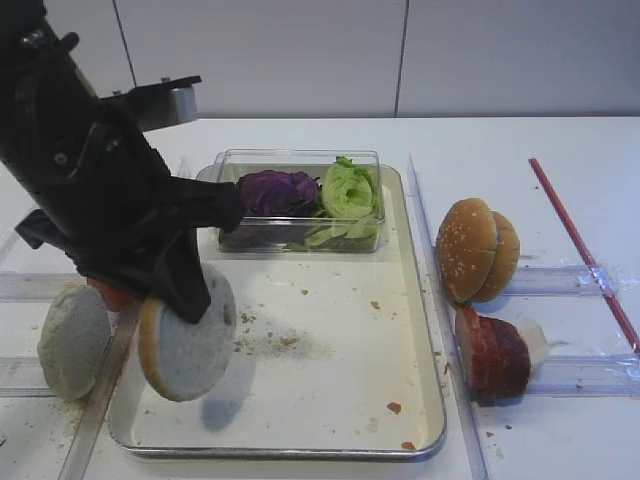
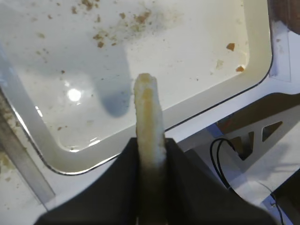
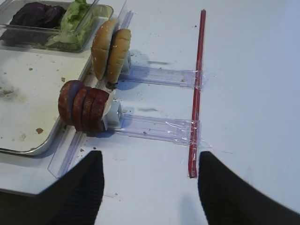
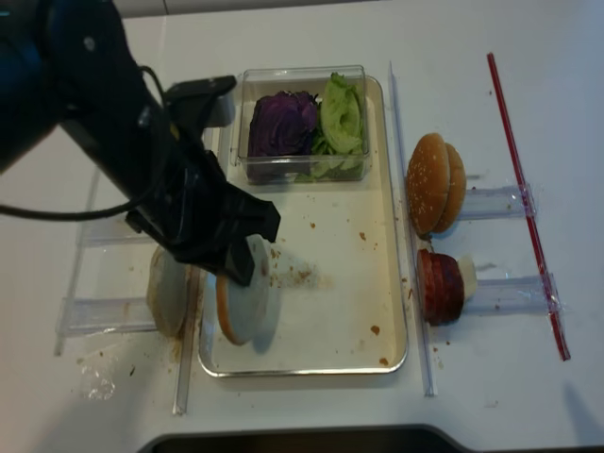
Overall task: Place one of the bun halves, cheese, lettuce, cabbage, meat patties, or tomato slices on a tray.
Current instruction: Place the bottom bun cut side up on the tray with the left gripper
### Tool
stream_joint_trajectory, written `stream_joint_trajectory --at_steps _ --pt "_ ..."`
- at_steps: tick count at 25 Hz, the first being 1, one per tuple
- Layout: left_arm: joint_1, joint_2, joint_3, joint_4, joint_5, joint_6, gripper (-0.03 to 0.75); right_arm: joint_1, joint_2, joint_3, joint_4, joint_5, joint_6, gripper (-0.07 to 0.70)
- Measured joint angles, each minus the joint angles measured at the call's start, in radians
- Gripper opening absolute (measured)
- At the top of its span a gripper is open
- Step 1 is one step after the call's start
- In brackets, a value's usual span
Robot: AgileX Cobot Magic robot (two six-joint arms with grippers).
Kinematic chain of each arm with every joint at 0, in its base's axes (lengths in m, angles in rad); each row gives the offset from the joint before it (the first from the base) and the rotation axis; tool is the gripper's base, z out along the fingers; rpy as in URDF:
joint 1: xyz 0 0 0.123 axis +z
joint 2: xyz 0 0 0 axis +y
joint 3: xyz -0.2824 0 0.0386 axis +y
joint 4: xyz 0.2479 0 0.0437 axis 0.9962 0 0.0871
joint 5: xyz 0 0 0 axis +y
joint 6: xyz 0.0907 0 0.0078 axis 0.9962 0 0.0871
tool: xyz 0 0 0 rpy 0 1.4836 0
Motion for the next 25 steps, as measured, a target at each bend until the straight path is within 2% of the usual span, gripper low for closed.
stream_joint_trajectory --at_steps 3,8,13,18,25 --pt "0.014 0.050 0.000 -0.074 -0.023 0.082 0.080 0.000 0.000 0.000 0.000 0.000 0.000 0.447" --pt "0.076 0.164 0.000 -0.267 -0.071 0.303 0.080 0.000 0.000 0.000 0.000 0.000 0.000 0.447" --pt "0.139 0.272 0.000 -0.470 -0.080 0.495 0.080 0.000 0.000 0.000 0.000 0.000 0.000 0.447" --pt "0.151 0.361 -0.006 -0.528 -0.070 0.583 0.079 0.000 0.000 0.000 0.000 0.000 0.000 0.447" --pt "0.151 0.411 -0.006 -0.539 -0.070 0.610 0.079 0.000 0.000 0.000 0.000 0.000 0.000 0.447"
